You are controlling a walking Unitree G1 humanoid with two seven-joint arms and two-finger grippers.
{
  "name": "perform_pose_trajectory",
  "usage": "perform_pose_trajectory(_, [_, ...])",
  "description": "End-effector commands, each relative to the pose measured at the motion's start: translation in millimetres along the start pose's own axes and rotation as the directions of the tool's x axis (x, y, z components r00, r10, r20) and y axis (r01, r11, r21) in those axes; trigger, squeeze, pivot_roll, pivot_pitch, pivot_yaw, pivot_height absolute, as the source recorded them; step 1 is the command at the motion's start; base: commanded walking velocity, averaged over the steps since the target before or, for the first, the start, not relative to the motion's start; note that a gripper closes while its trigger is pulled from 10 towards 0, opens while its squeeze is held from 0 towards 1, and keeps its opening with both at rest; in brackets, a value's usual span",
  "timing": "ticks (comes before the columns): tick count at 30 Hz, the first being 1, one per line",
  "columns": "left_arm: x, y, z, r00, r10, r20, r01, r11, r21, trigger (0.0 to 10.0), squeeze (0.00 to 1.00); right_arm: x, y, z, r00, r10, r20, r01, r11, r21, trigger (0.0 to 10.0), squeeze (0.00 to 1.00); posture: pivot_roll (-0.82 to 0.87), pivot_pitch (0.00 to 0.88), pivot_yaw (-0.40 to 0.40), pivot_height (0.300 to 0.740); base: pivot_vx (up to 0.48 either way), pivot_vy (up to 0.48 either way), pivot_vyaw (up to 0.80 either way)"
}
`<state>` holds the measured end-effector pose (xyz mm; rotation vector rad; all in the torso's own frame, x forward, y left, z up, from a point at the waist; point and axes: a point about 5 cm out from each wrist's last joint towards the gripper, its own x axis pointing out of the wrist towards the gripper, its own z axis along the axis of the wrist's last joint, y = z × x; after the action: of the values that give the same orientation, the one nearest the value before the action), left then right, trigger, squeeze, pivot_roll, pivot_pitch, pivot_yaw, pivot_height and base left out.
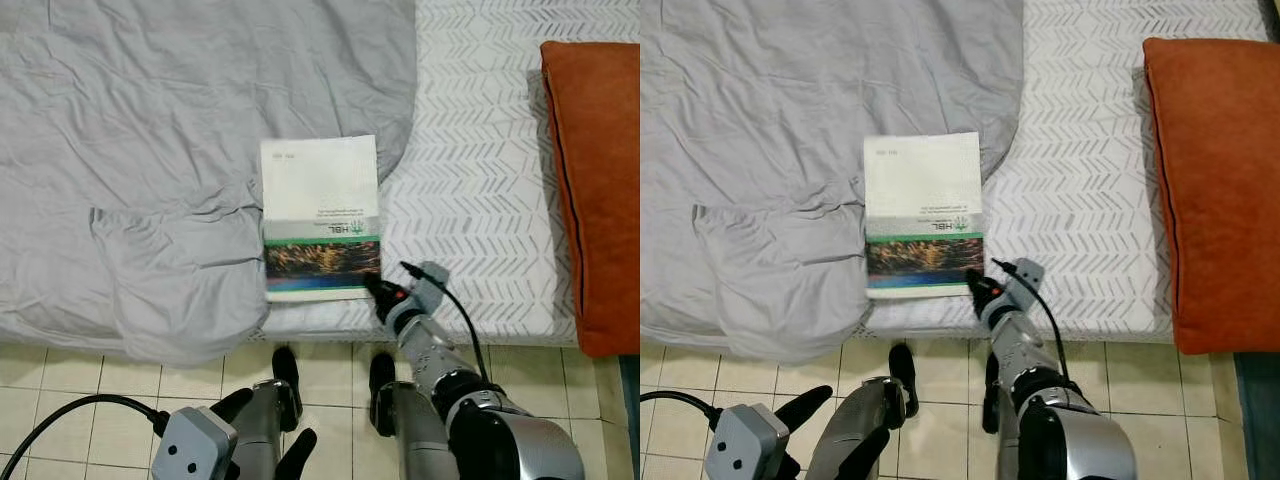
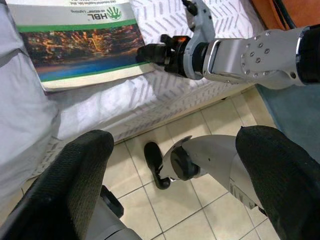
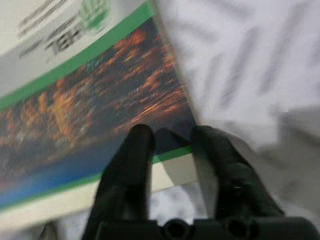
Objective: Clean up the room
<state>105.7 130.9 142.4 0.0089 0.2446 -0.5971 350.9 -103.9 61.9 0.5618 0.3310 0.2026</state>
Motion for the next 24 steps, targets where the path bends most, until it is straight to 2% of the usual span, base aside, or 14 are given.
perform_pose_trajectory(1, [-2.5,-1.5,-7,0.999,0.008,-0.041,-0.008,1.0,-0.013,10.0,0.0,-7.0,0.8,-31,0.991,0.039,-0.126,-0.04,0.999,-0.005,0.0,0.0,0.23,0.659,0.093,0.74,0.0,0.0,0.0])
perform_pose_trajectory(5, [-2.0,-2.2,-9,0.999,0.011,-0.043,-0.011,1.0,-0.012,10.0,0.0,-9.0,2.7,-38,0.986,0.072,-0.153,-0.077,0.997,-0.024,0.0,0.0,0.23,0.661,0.089,0.74,0.0,0.0,0.0])
perform_pose_trajectory(11, [0.7,-3.3,-10,0.999,0.011,-0.042,-0.011,1.0,-0.01,10.0,0.0,-10.4,1.3,-41,0.984,0.063,-0.166,-0.07,0.997,-0.038,0.0,0.0,0.22,0.66,0.086,0.74,0.0,0.0,0.0])
perform_pose_trajectory(13, [1.2,-2.9,-10,0.999,0.015,-0.042,-0.015,1.0,-0.006,10.0,0.0,-11.2,-1.3,-43,0.982,0.035,-0.185,-0.052,0.995,-0.089,0.0,0.0,0.22,0.66,0.084,0.74,0.0,0.0,0.0])
perform_pose_trajectory(14, [1.3,-2.8,-10,0.999,0.018,-0.041,-0.018,1.0,-0.004,10.0,0.0,-11.5,-2.4,-43,0.982,0.026,-0.185,-0.045,0.994,-0.101,10.0,0.28,0.22,0.659,0.084,0.74,0.0,0.0,0.0])
perform_pose_trajectory(15, [1.4,-2.5,-10,0.999,0.02,-0.04,-0.02,1.0,-0.003,10.0,0.0,-11.7,-2.9,-43,0.983,0.021,-0.184,-0.041,0.994,-0.106,10.0,0.28,0.22,0.658,0.084,0.74,0.0,0.0,0.0])
perform_pose_trajectory(16, [1.5,-2.5,-10,0.999,0.021,-0.04,-0.021,1.0,-0.002,10.0,0.0,-11.7,-3.1,-43,0.983,0.021,-0.182,-0.04,0.994,-0.105,10.0,1.0,0.22,0.658,0.084,0.74,0.0,0.0,0.0])
perform_pose_trajectory(22, [2.5,-2.1,-10,0.999,0.028,-0.036,-0.027,1.0,0.003,10.0,0.0,-12.4,-8.7,-38,0.991,-0.024,-0.134,0.009,0.994,-0.112,10.0,1.0,0.22,0.662,0.085,0.74,0.0,0.0,0.0])
perform_pose_trajectory(24, [2.5,-3.2,-11,0.999,0.028,-0.034,-0.028,1.0,0.007,10.0,0.0,-12.3,-11.8,-34,0.993,-0.066,-0.101,0.056,0.994,-0.092,10.0,1.0,0.22,0.661,0.087,0.74,0.0,0.0,0.0])
